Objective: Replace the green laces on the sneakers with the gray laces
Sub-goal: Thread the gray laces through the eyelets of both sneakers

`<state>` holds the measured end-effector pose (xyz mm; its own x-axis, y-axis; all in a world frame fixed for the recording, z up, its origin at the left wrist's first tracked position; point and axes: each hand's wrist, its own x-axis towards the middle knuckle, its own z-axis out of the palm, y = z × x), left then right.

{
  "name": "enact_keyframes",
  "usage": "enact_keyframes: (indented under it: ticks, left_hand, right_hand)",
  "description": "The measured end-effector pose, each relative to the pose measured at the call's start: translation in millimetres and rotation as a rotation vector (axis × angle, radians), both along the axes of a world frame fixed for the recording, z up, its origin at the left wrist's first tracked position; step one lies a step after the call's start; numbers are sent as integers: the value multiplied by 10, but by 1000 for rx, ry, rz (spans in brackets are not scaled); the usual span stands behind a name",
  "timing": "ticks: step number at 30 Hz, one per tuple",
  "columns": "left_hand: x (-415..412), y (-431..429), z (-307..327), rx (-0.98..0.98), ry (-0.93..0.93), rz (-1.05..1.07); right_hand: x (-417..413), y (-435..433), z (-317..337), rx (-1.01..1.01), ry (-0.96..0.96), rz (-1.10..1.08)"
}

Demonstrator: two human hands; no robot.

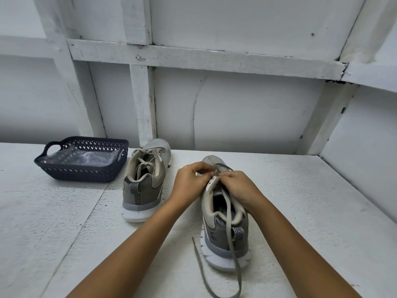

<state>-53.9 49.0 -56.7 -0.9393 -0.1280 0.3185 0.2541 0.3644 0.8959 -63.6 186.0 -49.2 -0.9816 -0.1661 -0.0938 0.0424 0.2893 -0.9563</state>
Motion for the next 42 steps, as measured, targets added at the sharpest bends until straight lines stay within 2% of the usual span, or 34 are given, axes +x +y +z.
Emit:
enact_keyframes:
  ticks: [7,9,15,19,23,24,25,27,30,32,33,35,38,42]
  left_hand:
    - [147,11,2,84,-69,-127]
    - [193,69,-12,37,-64,-164]
    - [129,232,-175,-12,-105,-35]
    - [122,210,-227,-33,-78,-19]
    - [137,202,-242,-8,-98,-6]
    - [143,201,-236,-9,-101,-5]
    - [151,197,-235,-8,-107,-6]
    - [166,192,-247,3,-125,-4]
    - [176,196,-243,35,-131,7]
    - [185,205,-228,40,-131,1]
    - [193,208,-221,42,-128,-3]
    - [207,215,-222,63,-121,-5]
    - [211,210,-230,101,-103,6]
    - [218,192,-223,90,-95,-4]
  right_hand:
    - [31,-34,41,88,28,-1]
    - [49,-37,46,52,41,-28]
    - [138,-23,136,148,329,-220]
    - [125,3,163,-95,309,-296]
    - [158,37,410,-603,184,-242]
    - [155,87,516,-664,160,-257]
    - [145,161,629,-642,136,-262]
    - [115,330,838,-404,66,-179]
    - [161,492,983,263,41,88]
    - [193,432,955,640,142,200]
    - [189,360,899,763,227,234]
    - [147,203,735,890,336,274]
    - [80,14,498,983,382,228]
    - [35,-18,366,856,454,151]
